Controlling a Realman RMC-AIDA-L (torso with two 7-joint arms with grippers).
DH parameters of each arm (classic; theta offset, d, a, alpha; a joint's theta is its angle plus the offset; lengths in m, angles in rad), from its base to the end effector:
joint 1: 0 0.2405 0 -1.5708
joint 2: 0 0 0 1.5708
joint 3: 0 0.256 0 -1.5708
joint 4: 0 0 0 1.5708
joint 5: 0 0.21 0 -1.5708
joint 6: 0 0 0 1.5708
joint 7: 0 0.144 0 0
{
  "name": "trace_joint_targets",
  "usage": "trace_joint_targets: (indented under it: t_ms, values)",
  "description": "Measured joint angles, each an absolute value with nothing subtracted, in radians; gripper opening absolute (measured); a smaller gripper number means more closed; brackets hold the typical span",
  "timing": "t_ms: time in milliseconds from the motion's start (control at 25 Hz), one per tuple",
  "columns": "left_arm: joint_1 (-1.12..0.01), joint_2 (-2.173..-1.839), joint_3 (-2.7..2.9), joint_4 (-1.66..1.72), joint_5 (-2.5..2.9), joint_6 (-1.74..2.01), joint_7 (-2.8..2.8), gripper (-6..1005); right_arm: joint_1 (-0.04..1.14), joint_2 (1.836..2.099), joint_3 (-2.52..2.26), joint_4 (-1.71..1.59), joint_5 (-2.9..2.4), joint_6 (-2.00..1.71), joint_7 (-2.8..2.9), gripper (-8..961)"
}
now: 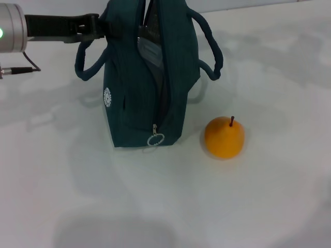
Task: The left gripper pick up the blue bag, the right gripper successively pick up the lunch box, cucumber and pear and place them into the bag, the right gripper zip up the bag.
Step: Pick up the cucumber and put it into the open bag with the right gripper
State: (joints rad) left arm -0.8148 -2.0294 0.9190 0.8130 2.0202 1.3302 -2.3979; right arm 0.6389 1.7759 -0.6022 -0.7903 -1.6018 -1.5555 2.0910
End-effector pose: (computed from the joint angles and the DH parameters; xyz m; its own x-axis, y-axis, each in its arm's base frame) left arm -0.1484 0.4260 0.0173 0.4878 0.7511 0.4449 0.8327 -0.5533 0.0210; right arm 0.2070 0.4057 0.1966 0.4166 -0.3903 -0.8211 -0.7195 -0.6936 -0.0353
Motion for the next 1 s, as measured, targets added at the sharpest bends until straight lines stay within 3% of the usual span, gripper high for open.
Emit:
trace_joint_targets:
  t_ms: [1000]
  values:
    - [-0.814, -2.024, 0.919, 0.815, 1.963, 1.37, -2.439, 45, 0.742, 1.83, -0.868, -0.678, -1.657, -1.506, 2.081, 569]
